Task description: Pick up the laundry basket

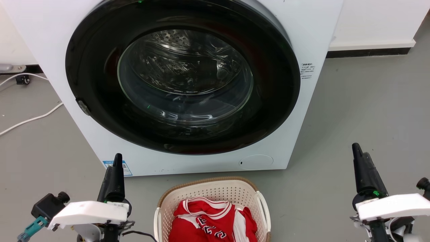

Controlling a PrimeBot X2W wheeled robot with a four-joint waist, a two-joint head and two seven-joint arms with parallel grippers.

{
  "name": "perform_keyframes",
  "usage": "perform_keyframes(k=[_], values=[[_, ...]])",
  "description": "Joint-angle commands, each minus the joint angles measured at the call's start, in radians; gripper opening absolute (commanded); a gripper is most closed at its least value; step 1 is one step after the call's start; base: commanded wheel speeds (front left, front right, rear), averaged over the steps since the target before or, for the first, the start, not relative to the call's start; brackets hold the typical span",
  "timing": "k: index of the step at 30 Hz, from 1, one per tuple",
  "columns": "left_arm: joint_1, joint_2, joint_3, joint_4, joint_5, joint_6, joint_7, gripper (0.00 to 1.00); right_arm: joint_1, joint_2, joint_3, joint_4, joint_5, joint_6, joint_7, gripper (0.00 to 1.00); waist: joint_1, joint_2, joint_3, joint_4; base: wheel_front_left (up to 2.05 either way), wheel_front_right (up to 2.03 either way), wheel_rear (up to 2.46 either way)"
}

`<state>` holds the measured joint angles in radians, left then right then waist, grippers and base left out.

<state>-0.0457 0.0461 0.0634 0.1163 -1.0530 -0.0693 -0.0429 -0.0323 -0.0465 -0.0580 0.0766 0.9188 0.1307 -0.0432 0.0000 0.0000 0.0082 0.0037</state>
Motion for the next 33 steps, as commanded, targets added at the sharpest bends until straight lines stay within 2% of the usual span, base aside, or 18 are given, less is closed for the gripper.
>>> perform_keyframes(k=[1, 14, 33], values=[[-0.004, 0.004, -0.007, -0.024, 0.042, 0.008, -0.011, 1.0, 0.0, -0.003, 0.008, -0.028, -0.055, 0.0, -0.011, 1.0, 0.0, 0.0, 0.0, 0.0, 0.0, 0.0, 0.0], [0.011, 0.004, -0.038, -0.058, 0.245, 0.034, -0.054, 1.0, 0.022, -0.004, 0.029, -0.049, -0.272, 0.0, -0.054, 1.0, 0.0, 0.0, 0.001, 0.001, 0.0, 0.0, 0.0], [0.035, 0.004, -0.061, -0.075, 0.487, 0.04, -0.109, 1.0, 0.049, -0.004, 0.045, -0.086, -0.528, 0.0, -0.108, 1.0, 0.0, 0.0, 0.003, 0.005, 0.0, 0.0, 0.0]])
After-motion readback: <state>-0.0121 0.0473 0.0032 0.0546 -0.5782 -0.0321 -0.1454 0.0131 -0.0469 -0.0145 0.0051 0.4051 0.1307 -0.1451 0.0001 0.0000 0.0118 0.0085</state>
